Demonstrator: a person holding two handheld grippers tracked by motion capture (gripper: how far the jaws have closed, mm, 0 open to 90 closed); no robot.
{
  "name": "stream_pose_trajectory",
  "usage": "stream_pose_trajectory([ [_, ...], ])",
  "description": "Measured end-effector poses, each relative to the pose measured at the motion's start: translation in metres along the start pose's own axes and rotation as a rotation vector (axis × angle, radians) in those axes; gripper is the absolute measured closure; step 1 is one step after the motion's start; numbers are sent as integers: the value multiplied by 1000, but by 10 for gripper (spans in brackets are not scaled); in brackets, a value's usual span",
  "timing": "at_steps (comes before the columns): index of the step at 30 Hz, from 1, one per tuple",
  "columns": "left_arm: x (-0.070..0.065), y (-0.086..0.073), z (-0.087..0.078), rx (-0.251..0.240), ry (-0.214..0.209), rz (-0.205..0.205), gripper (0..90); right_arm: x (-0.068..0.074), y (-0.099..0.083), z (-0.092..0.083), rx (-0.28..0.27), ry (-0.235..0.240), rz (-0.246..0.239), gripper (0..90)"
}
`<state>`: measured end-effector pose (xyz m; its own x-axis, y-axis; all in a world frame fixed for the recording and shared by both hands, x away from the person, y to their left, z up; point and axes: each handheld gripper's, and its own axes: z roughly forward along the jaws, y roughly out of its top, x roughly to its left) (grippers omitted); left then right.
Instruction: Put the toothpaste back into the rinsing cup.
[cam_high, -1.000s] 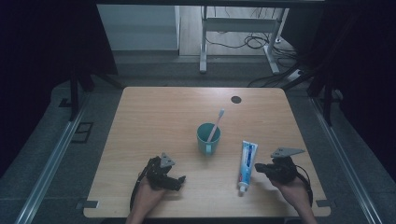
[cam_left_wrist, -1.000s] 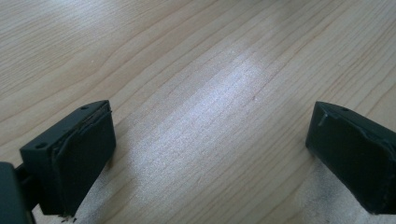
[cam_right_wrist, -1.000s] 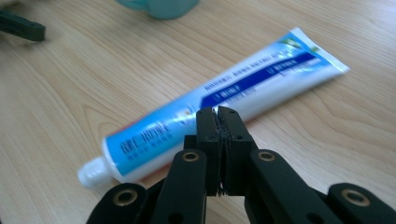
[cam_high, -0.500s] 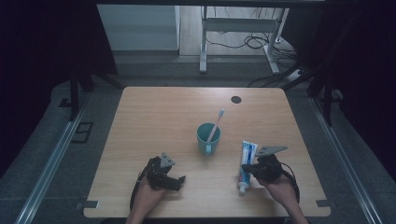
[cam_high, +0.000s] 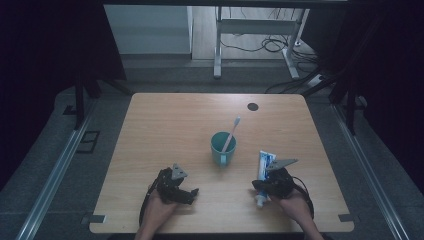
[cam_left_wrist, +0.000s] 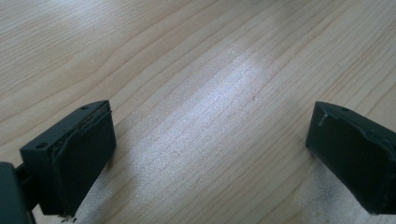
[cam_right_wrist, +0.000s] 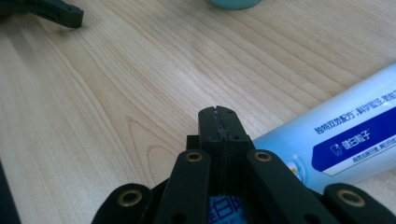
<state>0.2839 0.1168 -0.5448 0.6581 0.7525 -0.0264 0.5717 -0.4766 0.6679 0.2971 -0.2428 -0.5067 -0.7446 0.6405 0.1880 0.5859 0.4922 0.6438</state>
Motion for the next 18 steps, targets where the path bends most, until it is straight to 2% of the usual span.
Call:
stream_pose_trajectory([
  [6, 0, 0, 0, 0, 0, -1, 18, -2, -4, -3, 8, -1, -1, 894],
  [18, 0, 0, 0, 0, 0, 0, 18, -14, -18, -13, 16, -26, 36, 890],
])
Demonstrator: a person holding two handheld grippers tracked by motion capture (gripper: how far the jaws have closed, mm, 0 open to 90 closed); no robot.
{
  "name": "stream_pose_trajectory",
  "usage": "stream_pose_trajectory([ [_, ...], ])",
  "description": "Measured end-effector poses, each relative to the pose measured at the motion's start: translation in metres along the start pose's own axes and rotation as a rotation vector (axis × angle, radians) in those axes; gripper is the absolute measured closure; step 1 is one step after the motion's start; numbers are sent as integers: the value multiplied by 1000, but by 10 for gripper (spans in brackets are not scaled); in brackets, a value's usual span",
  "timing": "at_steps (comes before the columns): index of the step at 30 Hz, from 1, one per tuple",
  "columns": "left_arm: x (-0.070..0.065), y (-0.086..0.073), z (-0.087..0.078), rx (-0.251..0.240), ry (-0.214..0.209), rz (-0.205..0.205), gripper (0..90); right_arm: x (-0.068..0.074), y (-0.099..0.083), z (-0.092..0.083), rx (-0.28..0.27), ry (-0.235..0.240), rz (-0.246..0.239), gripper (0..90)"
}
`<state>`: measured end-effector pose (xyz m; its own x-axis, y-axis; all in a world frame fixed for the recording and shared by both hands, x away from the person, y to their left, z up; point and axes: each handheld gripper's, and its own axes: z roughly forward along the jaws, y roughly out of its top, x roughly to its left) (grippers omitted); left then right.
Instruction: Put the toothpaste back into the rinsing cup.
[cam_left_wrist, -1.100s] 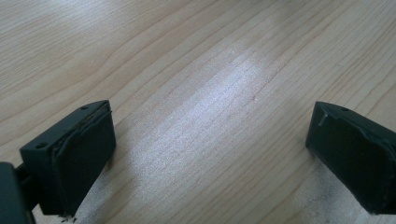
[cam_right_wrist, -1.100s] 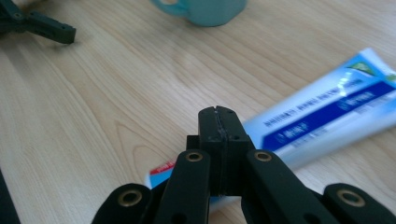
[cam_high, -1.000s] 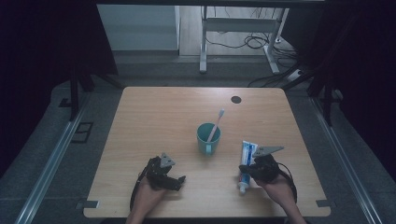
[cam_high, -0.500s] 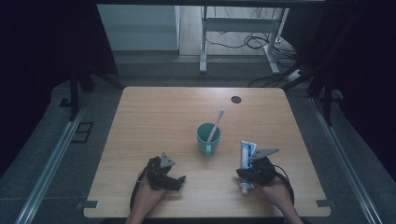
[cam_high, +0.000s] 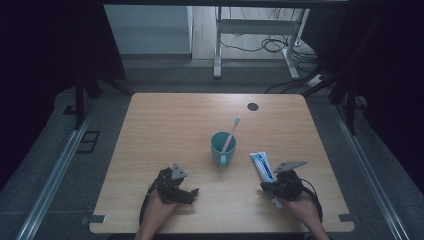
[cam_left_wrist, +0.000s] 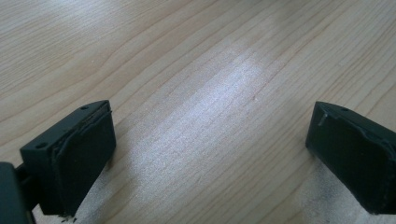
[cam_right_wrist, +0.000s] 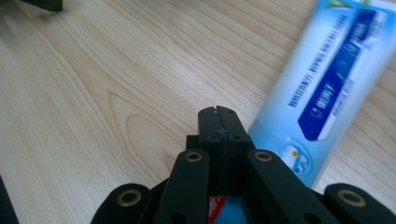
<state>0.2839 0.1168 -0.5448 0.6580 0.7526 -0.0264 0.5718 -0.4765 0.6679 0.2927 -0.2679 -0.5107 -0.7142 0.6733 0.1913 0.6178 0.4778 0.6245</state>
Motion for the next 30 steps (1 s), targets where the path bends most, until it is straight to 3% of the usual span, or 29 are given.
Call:
stream_pose_trajectory([
  [20, 0, 0, 0, 2, 0, 2, 18, -14, -12, -14, 7, -41, 21, 861],
  [26, 0, 0, 0, 2, 0, 2, 18, -9, -6, -20, 4, -44, 8, 803],
  [30, 0, 0, 0, 2, 0, 2, 18, -12, -2, -30, 0, -65, 4, 713],
])
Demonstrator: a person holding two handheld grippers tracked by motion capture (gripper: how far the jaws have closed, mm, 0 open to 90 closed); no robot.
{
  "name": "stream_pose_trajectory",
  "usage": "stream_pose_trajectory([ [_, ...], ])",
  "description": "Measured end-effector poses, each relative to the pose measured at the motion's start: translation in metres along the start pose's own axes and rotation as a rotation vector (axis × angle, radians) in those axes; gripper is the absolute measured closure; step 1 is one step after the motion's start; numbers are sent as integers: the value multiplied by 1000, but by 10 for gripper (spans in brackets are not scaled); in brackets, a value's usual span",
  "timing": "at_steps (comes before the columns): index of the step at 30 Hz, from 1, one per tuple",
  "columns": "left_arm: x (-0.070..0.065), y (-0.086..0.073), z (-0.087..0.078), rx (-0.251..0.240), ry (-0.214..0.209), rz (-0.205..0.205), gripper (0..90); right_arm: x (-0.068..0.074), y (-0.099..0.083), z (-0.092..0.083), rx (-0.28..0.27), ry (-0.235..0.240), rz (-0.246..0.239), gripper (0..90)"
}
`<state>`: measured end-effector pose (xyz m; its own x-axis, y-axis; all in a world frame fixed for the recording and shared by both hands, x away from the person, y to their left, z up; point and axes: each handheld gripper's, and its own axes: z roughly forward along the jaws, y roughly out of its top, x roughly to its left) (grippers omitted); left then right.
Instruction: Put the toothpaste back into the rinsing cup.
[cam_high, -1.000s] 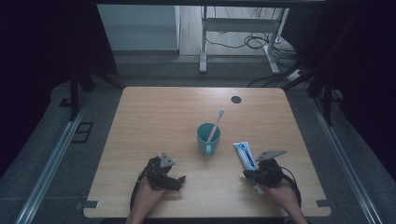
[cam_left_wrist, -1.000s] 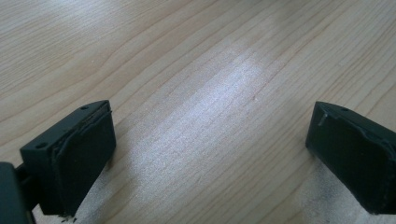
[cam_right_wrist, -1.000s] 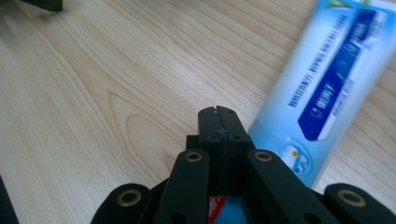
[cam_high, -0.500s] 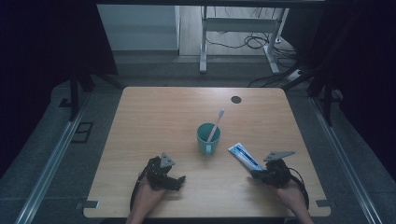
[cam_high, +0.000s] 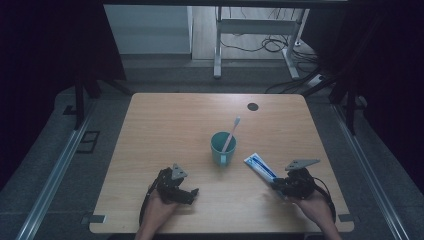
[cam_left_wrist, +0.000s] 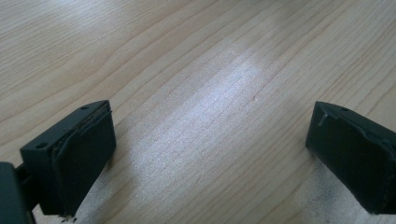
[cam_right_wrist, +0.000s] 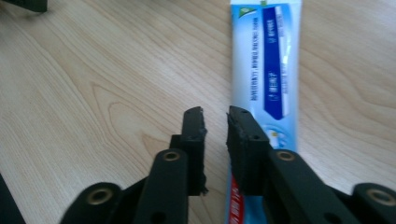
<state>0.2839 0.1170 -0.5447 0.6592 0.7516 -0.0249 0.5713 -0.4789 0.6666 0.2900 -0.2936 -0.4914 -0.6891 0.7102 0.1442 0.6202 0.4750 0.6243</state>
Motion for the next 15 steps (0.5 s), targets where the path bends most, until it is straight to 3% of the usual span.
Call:
stream_pose_trajectory([
  [6, 0, 0, 0, 0, 0, 0, 18, -6, 0, -7, 20, -15, 12, 631],
  [9, 0, 0, 0, 0, 0, 0, 18, -8, 2, -9, 58, -41, 11, 556],
  [15, 0, 0, 0, 0, 0, 0, 18, -12, 6, -8, 104, -46, 16, 470],
])
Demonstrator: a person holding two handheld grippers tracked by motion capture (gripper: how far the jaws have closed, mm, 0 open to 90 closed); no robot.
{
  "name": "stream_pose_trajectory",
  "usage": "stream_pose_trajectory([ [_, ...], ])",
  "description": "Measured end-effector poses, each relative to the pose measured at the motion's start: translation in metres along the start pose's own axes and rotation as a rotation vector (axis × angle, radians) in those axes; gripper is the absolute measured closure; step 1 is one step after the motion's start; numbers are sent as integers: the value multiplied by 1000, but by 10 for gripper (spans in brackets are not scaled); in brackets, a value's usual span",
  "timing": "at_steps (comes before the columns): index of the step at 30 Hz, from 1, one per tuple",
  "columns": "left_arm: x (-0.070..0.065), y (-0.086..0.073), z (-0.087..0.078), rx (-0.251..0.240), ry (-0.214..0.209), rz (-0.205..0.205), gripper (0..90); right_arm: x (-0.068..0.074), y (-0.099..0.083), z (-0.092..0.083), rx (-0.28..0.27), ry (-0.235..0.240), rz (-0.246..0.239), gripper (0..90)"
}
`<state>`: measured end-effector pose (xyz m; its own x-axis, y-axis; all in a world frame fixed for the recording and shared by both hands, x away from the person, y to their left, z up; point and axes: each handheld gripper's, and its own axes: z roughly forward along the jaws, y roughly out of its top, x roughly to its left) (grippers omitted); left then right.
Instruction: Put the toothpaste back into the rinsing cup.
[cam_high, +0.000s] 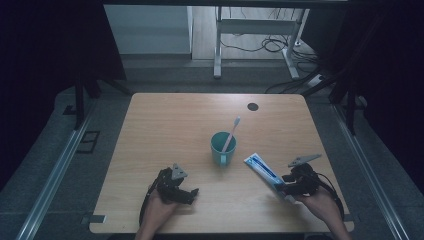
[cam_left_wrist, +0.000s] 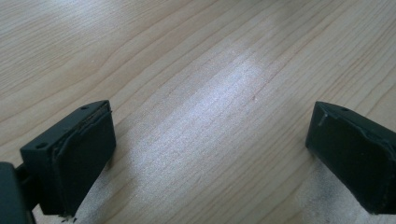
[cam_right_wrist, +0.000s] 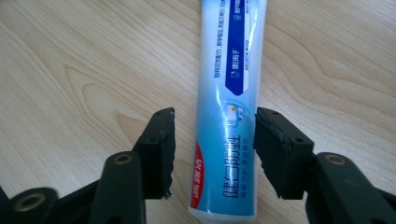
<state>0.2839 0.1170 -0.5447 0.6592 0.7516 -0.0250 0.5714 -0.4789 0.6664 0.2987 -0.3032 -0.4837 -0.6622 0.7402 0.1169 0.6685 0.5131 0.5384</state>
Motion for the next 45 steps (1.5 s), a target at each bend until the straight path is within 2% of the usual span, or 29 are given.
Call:
stream_pose_trajectory([
  [3, 0, 0, 0, -2, 0, -3, 18, -2, 4, 1, 27, 5, 13, 434],
  [4, 0, 0, 0, -2, 0, -4, 18, -2, 7, 3, 56, 7, 16, 415],
  [6, 0, 0, 0, -2, 0, -4, 18, -2, 8, 4, 70, 4, 13, 409],
  [8, 0, 0, 0, -2, 0, -4, 18, -2, 13, 7, 114, -5, 12, 384],
  [9, 0, 0, 0, -2, 0, -4, 18, -2, 13, 7, 114, -5, 12, 384],
  [10, 0, 0, 0, -2, 0, -5, 18, -2, 17, 9, 148, -12, 12, 376],
  [11, 0, 0, 0, -2, 0, -5, 18, -2, 17, 9, 148, -12, 12, 376],
  [12, 0, 0, 0, -1, 0, -5, 18, -2, 21, 11, 179, -19, 9, 368],
  [15, 0, 0, 0, 0, 0, -4, 18, -2, 25, 14, 206, -28, 8, 362],
  [18, 0, 0, 0, 2, 0, -2, 18, -1, 33, 19, 266, -40, 3, 356],
  [19, 0, 0, 0, 2, 0, -2, 18, -1, 33, 19, 266, -40, 3, 356],
  [24, 0, 0, 0, 2, 0, -3, 18, -1, 44, 28, 352, -34, -14, 350],
  [32, 0, 0, 0, 2, 0, -2, 18, -2, 54, 36, 424, -33, -14, 374],
  [36, 0, 0, 0, 2, 0, -2, 18, -3, 59, 44, 484, -35, -18, 406],
  [41, 0, 0, 0, 2, 0, -2, 18, -3, 61, 49, 509, -38, -18, 420],
  [45, 0, 0, 0, 2, 0, -2, 18, -3, 64, 54, 531, -58, -16, 432],
])
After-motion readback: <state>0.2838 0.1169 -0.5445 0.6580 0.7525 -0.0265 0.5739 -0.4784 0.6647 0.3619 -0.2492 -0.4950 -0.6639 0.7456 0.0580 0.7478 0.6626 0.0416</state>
